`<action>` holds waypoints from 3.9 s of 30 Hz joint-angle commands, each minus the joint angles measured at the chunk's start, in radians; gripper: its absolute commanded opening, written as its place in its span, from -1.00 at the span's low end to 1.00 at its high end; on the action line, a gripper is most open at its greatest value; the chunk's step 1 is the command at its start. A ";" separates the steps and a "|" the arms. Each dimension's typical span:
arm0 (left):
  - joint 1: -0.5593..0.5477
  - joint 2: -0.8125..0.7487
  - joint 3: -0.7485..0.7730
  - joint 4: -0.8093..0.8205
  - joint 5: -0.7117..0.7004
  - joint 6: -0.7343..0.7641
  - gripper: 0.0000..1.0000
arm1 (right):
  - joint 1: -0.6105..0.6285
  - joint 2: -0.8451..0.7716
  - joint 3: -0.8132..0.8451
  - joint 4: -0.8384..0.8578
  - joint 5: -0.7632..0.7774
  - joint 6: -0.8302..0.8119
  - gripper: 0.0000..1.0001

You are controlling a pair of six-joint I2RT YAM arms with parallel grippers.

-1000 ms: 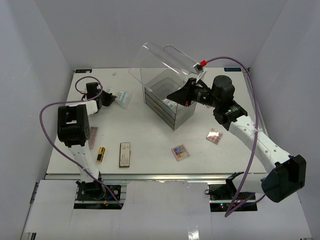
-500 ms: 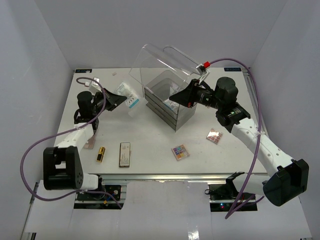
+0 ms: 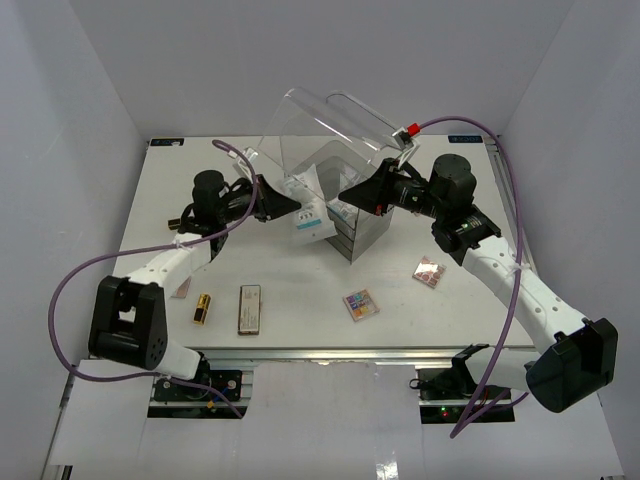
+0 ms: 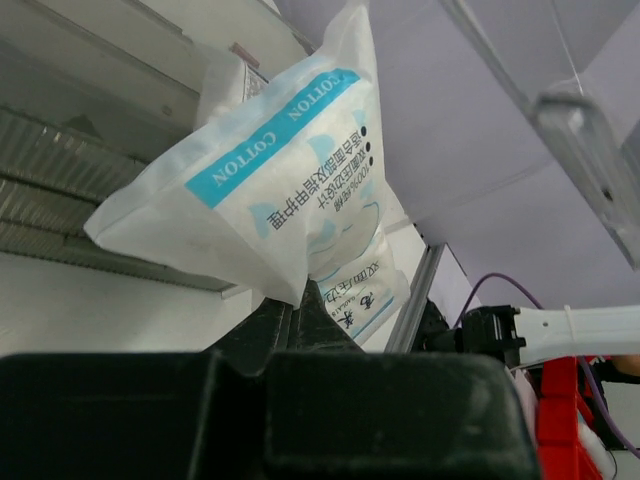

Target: Organize the makeup

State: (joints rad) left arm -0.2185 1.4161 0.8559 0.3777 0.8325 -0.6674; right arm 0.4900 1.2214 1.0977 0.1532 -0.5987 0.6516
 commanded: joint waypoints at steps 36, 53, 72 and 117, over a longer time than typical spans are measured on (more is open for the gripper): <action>-0.256 0.356 0.286 0.253 -0.575 -0.576 -0.57 | -0.019 -0.046 0.012 0.141 -0.001 -0.003 -0.77; -0.277 0.307 0.218 0.214 -0.552 -0.553 0.96 | -0.032 -0.060 0.004 0.144 0.000 0.003 -0.77; -0.151 -0.281 -0.379 0.067 -0.570 -0.417 0.96 | -0.037 -0.063 -0.031 0.112 -0.001 -0.030 -0.70; -0.182 -0.005 -0.072 0.328 -0.458 -0.570 0.96 | -0.061 -0.278 -0.018 -0.539 -0.284 -1.013 0.63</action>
State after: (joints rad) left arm -0.3969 1.4513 0.7911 0.7371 0.3940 -1.2564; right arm 0.4325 1.0066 1.0470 -0.1720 -0.8156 -0.0490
